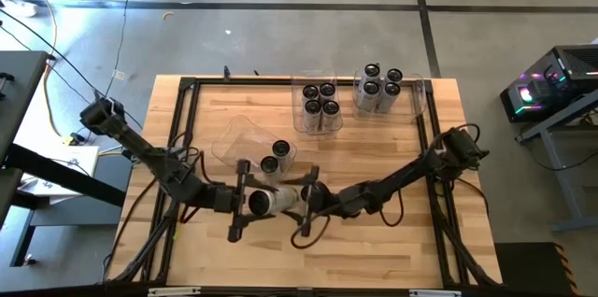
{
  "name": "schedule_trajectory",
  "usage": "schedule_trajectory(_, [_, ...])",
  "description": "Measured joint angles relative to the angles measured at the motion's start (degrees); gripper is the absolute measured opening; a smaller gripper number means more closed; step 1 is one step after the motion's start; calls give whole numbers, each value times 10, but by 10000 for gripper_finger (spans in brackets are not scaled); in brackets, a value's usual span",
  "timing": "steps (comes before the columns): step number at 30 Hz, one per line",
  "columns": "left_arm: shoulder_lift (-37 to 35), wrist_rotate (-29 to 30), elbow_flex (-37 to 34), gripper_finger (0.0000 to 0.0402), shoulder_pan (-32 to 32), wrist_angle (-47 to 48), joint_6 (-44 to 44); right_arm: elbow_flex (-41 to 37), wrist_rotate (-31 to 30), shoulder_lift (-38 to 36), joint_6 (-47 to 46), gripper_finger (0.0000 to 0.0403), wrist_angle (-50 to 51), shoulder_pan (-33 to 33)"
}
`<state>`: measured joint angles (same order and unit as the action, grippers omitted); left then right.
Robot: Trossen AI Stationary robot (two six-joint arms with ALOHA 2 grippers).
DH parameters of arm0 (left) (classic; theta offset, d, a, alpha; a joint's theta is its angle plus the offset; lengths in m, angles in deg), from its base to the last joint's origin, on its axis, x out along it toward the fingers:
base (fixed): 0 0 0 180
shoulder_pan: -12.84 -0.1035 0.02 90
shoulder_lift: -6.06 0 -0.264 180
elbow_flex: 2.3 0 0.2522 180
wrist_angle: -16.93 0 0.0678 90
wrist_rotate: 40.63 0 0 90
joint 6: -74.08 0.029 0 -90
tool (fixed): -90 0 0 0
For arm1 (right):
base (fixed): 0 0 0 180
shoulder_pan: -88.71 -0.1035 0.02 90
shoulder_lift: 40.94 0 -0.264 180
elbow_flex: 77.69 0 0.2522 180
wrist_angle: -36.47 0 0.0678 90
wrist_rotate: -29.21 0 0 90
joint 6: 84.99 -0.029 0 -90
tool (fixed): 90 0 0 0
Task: Sort soda cans
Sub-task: Adjust the white-yellow soda can into the top left transparent bin
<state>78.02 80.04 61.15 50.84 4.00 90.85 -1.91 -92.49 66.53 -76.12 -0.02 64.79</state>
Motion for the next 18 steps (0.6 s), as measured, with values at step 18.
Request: schedule_trajectory(18, [-48,333,28,240,80,187,-68,-2,-255,-6,29,325,124,-19])
